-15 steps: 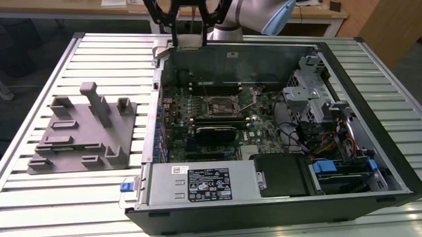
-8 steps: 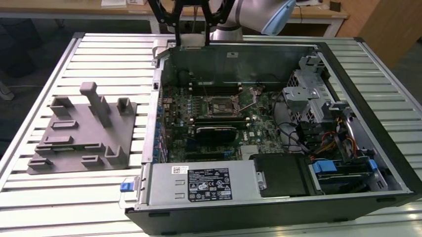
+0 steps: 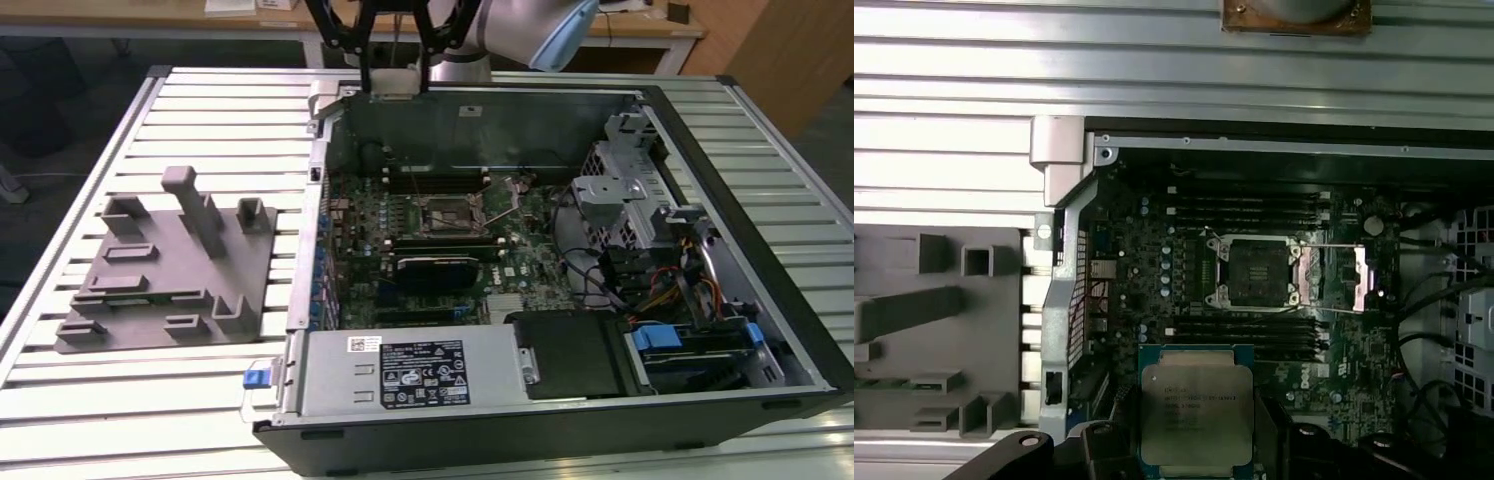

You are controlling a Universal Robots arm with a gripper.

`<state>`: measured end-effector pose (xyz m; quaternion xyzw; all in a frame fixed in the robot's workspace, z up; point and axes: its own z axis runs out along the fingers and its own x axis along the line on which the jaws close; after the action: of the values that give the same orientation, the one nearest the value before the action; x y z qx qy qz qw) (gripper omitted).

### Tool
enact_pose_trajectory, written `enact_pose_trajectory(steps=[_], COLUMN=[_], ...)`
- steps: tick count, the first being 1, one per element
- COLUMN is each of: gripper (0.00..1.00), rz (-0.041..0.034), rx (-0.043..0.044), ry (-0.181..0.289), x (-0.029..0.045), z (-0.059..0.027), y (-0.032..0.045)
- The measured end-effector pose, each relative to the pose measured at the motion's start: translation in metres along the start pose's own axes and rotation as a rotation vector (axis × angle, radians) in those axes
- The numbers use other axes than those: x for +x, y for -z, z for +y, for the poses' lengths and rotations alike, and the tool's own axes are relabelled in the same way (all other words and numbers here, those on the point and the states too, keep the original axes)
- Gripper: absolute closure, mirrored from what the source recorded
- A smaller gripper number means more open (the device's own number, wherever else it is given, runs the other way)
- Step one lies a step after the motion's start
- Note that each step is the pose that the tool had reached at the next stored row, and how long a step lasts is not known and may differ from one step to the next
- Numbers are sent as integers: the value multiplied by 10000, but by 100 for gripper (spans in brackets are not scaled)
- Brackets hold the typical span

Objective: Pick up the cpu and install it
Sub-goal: 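Pick up the cpu and move it towards the insertion slot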

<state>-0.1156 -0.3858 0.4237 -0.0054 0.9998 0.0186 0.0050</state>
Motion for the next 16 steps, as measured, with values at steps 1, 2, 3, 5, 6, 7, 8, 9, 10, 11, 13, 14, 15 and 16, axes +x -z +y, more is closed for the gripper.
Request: enact_pose_trajectory(steps=[1,2,3,5,6,7,8,9,10,11,13,14,15,16], gripper=[46,46,46,46,46,46,46,46,46,46,46,46,46,46], rz=[0,1,1,2,2,3,2,1,1,1,2,2,1,1], rx=[0,1,2,3,4,4,2,3,3,2,3,3,2,2], ry=[-1,-1,-1,1,0,0,0,-1,-1,0,0,0,0,-1], x=[-2,-4,-6,-15,-24,-38,-51,-71,-93,-115,-165,-191,-223,-250], z=[0,0,0,0,0,0,-1,-1,-1,-1,4,9,14,21], y=[-2,-4,-7,-11,-13,-17,-21,-24,-28,-31,-36,-39,-42,-45])
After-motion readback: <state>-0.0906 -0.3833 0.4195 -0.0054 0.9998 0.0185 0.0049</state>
